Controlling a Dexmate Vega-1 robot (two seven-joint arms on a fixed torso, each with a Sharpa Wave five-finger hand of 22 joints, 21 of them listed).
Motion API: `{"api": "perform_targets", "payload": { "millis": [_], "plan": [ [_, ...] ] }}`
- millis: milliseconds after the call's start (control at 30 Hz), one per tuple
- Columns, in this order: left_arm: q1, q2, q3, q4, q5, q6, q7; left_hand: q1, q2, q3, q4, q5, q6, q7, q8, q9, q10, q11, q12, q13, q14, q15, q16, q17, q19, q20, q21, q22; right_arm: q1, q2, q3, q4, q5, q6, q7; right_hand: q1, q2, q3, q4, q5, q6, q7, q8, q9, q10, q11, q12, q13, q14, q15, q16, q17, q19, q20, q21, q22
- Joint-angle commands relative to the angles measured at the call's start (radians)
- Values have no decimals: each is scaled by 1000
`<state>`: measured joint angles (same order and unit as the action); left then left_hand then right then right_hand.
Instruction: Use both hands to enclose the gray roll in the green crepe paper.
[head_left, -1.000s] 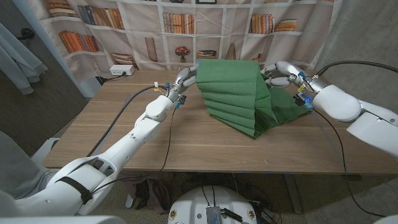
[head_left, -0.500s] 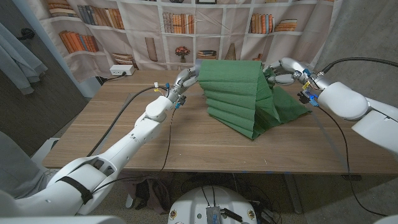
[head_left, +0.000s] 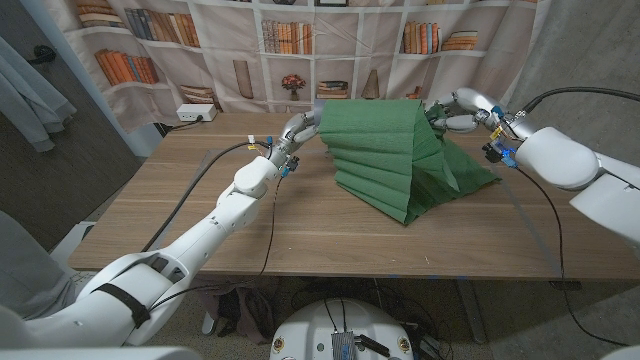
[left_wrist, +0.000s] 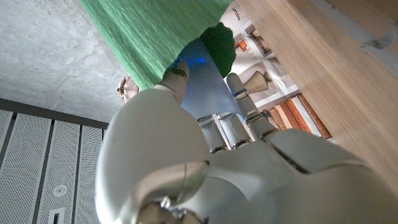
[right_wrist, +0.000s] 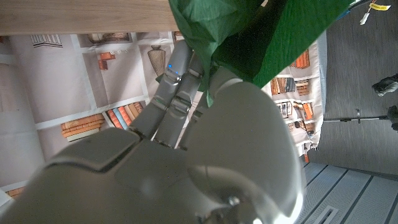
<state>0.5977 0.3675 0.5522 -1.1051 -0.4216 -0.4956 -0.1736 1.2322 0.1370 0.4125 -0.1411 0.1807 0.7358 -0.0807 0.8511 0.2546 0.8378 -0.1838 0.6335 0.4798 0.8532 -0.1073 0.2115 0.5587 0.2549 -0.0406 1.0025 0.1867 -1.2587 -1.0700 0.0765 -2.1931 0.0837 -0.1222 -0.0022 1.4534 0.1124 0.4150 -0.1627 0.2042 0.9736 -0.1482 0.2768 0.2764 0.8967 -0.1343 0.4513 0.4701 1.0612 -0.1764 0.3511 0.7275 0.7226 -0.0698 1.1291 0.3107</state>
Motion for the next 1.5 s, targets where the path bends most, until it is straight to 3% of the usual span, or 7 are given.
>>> {"api": "perform_targets", "payload": {
  "millis": [33, 500, 633, 1000, 1500],
  "plan": [
    [-29, -11, 21, 42, 27, -15, -18, 5, 2, -3, 3, 6, 9, 3, 5, 0, 6, -3, -3, 4, 10, -131, 2, 3, -8, -29, 6, 0, 51, -39, -2, 5, -21, 7, 68, 11, 4, 5, -1, 10, 7, 6, -3, 3, 8, -2, 0, 4, 4, -57, -3, 3, 4, -156, 4, 2],
    [-60, -2, 74, 47, 135, 1, 15, 8, 1, -5, 1, 6, 12, 1, 7, 2, 7, -2, -2, 5, 14, -132, 4, 6, -7, -29, 7, 0, 96, -60, 11, -3, -44, 36, 110, 12, 4, 6, -1, 10, 9, 6, -3, 4, 8, -2, -2, 7, 7, -57, -4, 3, 4, -156, 8, -3],
    [-70, -8, 91, 61, 148, -6, -2, 9, 1, -5, 1, 6, 12, -1, 9, 4, 7, -2, -2, 4, 13, -131, 3, 7, -7, -30, 8, 0, 131, -79, -3, 1, -51, 46, 136, 11, 5, 7, -1, 10, 7, 5, -4, 5, 7, -1, -3, 7, 8, -56, -5, 3, 3, -156, 9, -4],
    [-93, -23, 122, 93, 168, -38, -46, 10, 1, -7, 1, 6, 8, -2, 11, 8, 5, -1, -3, 6, 10, -131, 2, 8, -9, -30, 8, 0, 291, -152, -96, 39, -68, 70, 232, 12, 4, 7, -2, 11, 9, 6, -5, 5, 8, -2, -4, 9, 8, -58, -7, 4, 4, -155, 13, -8],
    [-123, -44, 145, 142, 166, -67, -112, 11, 2, -8, 2, 6, 6, -4, 11, 8, 2, 0, -3, 8, 7, -131, 0, 9, -12, -30, 8, -1, 556, -183, -272, 108, -130, 113, 374, 12, 3, 7, -1, 10, 9, 3, -6, 6, 10, -4, -7, 8, 10, -57, -8, 4, 3, -156, 15, -14]
  ]
}}
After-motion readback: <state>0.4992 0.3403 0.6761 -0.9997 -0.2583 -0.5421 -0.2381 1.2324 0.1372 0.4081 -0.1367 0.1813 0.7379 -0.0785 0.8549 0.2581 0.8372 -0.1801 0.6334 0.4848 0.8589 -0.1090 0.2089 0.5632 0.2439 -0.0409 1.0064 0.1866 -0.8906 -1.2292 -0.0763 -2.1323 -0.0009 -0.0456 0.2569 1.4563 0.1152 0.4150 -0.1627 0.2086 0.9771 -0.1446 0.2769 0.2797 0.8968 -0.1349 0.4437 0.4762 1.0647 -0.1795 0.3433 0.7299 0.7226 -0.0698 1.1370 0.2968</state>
